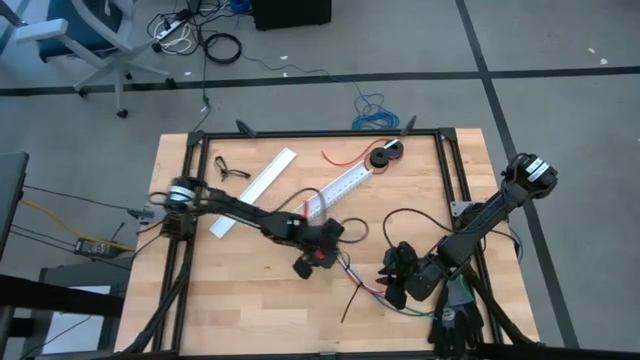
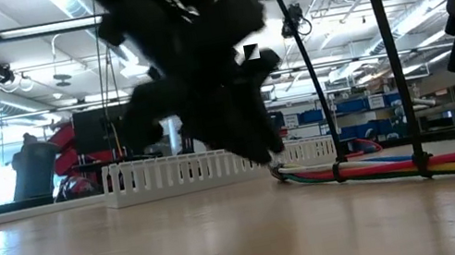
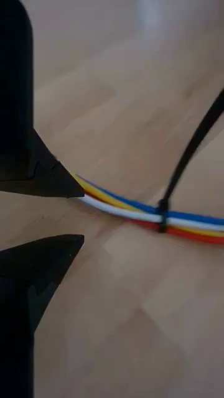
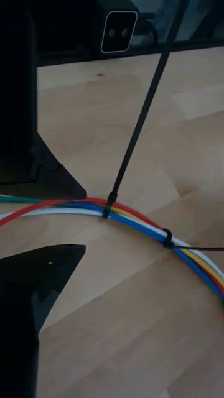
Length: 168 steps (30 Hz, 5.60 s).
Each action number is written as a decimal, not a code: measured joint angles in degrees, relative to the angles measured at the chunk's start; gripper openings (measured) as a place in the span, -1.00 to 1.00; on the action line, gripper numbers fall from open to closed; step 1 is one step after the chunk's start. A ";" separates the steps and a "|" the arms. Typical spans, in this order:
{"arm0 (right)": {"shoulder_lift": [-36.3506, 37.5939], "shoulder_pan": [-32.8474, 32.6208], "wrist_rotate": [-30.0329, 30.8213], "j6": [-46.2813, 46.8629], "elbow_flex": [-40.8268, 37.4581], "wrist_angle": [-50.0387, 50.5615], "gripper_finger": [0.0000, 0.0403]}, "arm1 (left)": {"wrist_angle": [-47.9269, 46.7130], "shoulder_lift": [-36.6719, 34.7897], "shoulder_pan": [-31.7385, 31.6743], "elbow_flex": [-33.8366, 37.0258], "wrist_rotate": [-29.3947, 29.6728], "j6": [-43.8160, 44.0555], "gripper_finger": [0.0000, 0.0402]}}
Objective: Ziptie cables
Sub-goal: Put the ziptied cables into the white cable duct
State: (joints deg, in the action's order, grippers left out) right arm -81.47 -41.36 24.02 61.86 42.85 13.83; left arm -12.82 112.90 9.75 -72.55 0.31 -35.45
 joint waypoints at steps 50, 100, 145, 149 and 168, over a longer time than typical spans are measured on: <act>0.00 4.70 8.33 -9.79 0.00 7.74 -0.44 | -36.96 9.95 -2.16 -29.50 18.11 23.66 -0.95; 0.04 27.11 2.28 -54.09 -8.79 -4.60 -0.43 | -44.15 9.58 -2.58 -36.85 28.77 58.49 -0.96; 11.78 33.20 -11.28 -50.93 -16.65 -7.39 -0.44 | -29.11 9.58 -4.84 -28.10 13.17 35.84 -0.74; 13.50 33.22 -11.86 -50.31 -16.65 -6.65 -0.44 | -29.05 9.53 -6.79 -27.48 8.57 34.56 -0.55; 13.46 33.22 -11.80 -50.06 -16.65 -6.35 -0.44 | -33.26 9.53 -14.44 -27.48 4.46 19.18 -0.27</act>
State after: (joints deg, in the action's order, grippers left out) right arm -68.01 -8.14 12.22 11.80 26.20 7.49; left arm -46.08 122.43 -4.69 -100.03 4.77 -16.27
